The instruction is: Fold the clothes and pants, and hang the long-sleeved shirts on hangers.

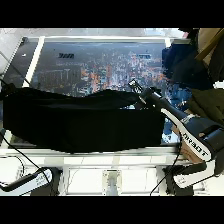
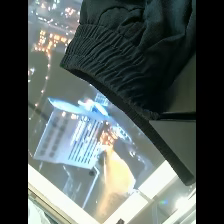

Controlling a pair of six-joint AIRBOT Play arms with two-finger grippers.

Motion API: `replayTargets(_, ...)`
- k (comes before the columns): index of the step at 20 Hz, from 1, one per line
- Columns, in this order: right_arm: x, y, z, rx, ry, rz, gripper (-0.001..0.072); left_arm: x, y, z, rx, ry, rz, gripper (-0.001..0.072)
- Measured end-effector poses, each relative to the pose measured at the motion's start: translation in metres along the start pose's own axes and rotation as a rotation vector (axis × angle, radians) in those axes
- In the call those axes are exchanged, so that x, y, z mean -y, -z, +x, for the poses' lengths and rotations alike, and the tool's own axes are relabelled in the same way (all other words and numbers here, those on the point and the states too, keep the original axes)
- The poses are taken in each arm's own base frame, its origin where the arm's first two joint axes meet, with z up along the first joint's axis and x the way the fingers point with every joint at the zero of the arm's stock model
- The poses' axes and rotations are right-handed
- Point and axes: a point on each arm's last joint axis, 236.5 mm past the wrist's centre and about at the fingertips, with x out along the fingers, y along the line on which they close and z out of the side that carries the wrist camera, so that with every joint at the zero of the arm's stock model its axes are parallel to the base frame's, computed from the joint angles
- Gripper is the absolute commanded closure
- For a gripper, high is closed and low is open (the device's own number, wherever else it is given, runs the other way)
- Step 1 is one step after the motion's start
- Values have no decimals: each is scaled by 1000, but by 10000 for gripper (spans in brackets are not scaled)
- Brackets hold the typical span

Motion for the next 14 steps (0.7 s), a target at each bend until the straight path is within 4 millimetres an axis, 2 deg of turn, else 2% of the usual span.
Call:
replayTargets(6,3,17,4,-69,0,-62,206,0,1,0,-5,-2,0,696)
replayTargets(10,6,35,3,-142,-2,-74,207,-2,4,0,-17,-8,0,696)
replayTargets(14,8,32,10,-125,-2,-74,218,-3,5,0,-22,-11,-1,695)
